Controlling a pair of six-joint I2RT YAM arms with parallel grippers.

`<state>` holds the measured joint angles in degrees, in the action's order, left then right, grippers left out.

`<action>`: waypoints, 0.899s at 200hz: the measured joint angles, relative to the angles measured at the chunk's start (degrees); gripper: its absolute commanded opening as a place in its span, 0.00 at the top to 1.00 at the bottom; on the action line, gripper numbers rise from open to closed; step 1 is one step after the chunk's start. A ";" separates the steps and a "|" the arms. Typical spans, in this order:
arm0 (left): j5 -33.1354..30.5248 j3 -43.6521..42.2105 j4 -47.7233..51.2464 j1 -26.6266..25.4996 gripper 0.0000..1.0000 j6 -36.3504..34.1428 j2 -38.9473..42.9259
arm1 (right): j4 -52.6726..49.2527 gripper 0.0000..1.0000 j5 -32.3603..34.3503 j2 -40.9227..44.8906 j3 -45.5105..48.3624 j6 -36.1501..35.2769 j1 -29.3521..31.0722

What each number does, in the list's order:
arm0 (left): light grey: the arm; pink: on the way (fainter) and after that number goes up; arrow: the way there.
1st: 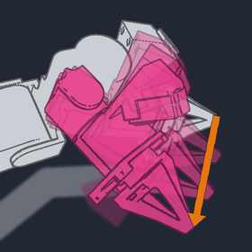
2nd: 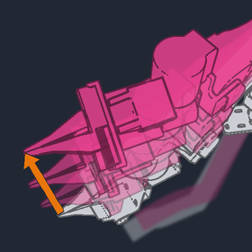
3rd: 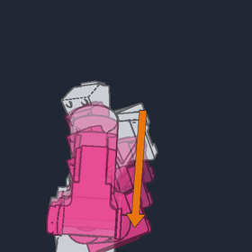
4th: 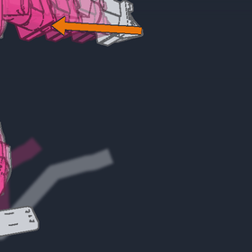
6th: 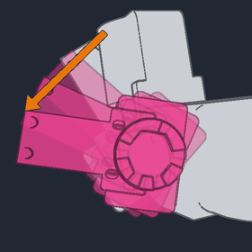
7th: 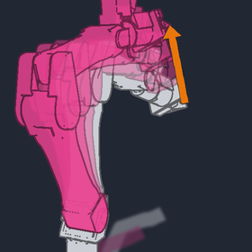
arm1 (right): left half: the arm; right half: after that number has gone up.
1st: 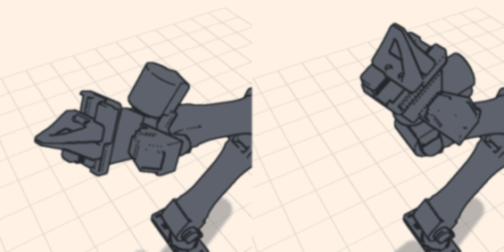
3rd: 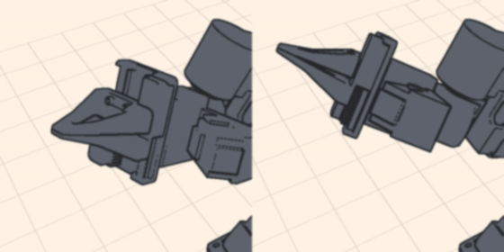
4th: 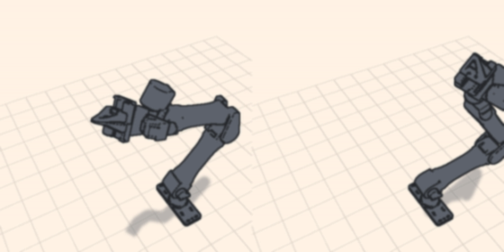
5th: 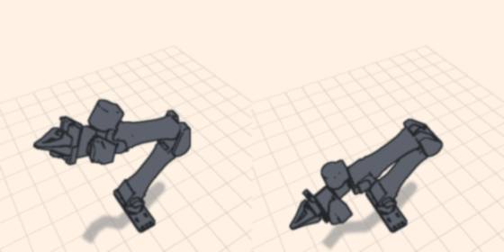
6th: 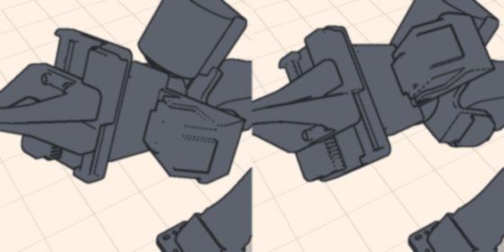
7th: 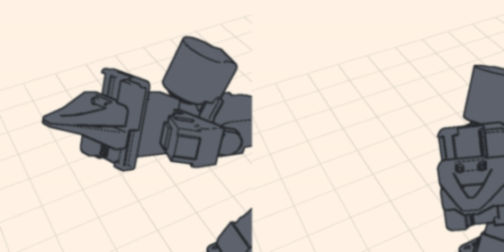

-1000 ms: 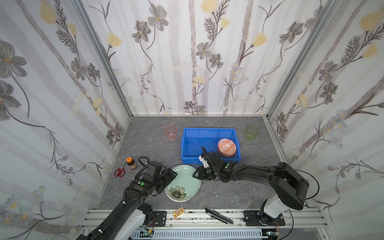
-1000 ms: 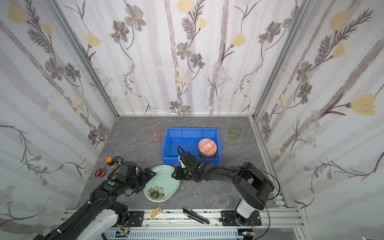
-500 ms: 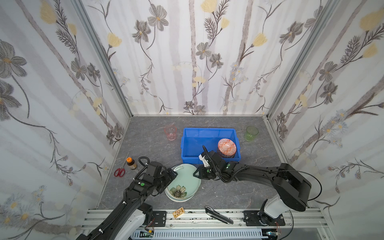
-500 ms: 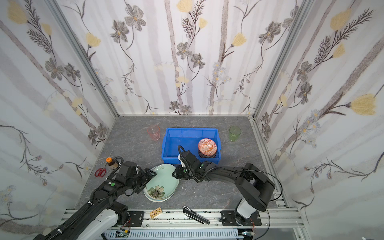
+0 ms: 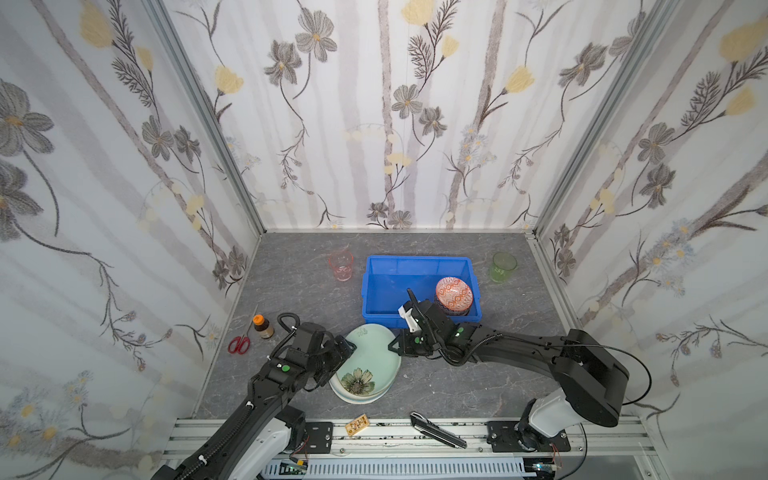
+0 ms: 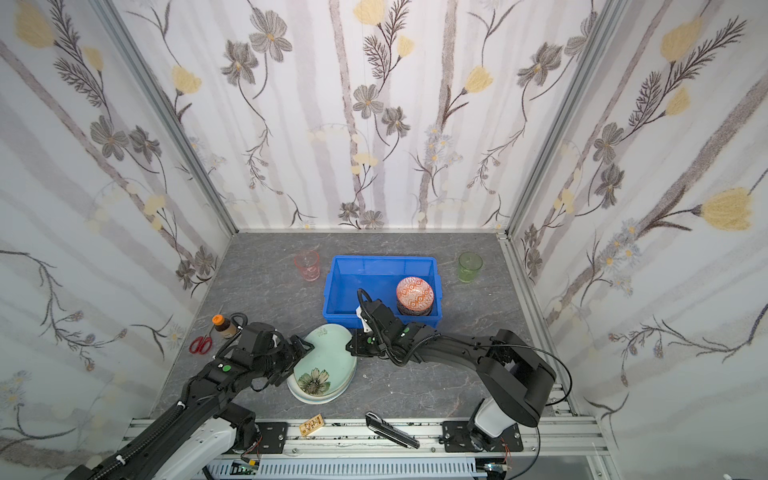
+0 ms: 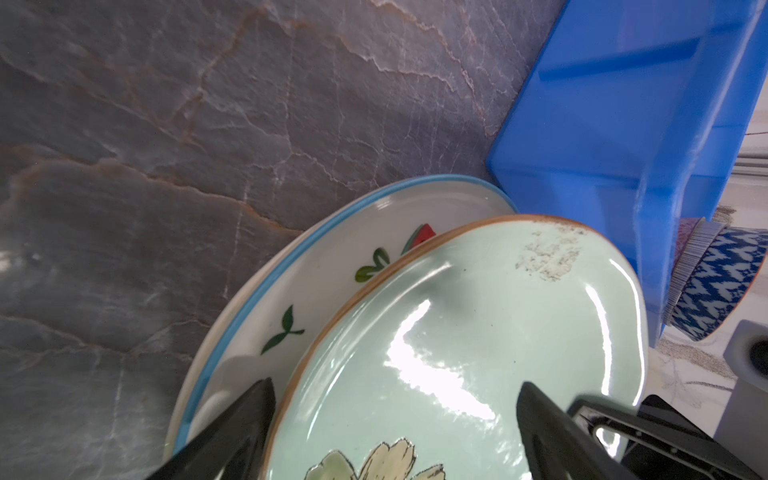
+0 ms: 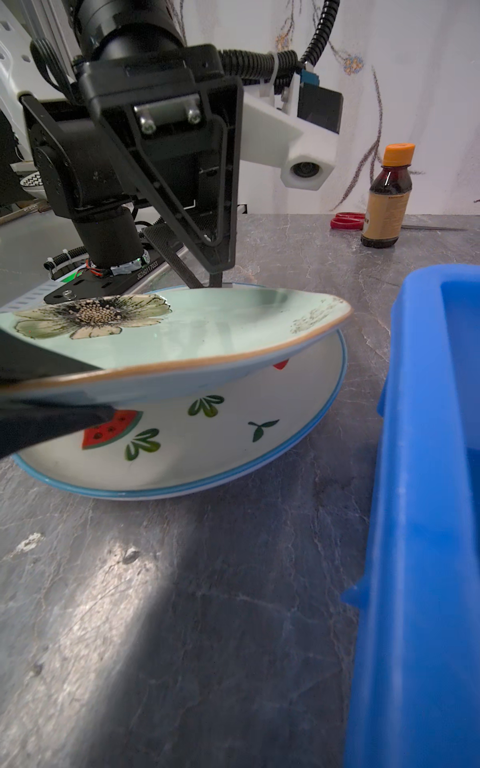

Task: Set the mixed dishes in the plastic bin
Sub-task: 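Lift the green plate off the watermelon plate with both grippers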

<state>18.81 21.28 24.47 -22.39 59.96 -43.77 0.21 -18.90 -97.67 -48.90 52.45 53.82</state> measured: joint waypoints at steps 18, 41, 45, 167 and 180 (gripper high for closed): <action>0.57 -0.13 -0.90 -0.02 0.08 0.02 0.02 | -0.81 0.98 0.74 1.05 0.00 -0.11 0.04; 1.81 -0.15 -2.14 -0.07 0.07 0.07 0.13 | -2.95 1.00 1.73 2.95 -0.07 -0.48 0.07; 2.01 -0.15 -2.38 -0.07 0.06 0.07 0.11 | -3.26 1.00 1.86 3.37 -0.07 -0.50 0.07; 4.76 6.71 -6.47 -0.17 0.00 -1.05 -5.35 | -19.87 0.99 0.81 14.08 -7.10 -7.87 -2.80; 4.70 8.02 -6.43 -0.17 0.00 -1.42 -5.77 | -21.92 0.99 0.83 14.32 -8.74 -8.66 -3.30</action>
<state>23.51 29.30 18.04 -22.57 58.54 -49.54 -21.71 -18.06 -83.35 -57.65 43.79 50.52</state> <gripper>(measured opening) 0.997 0.086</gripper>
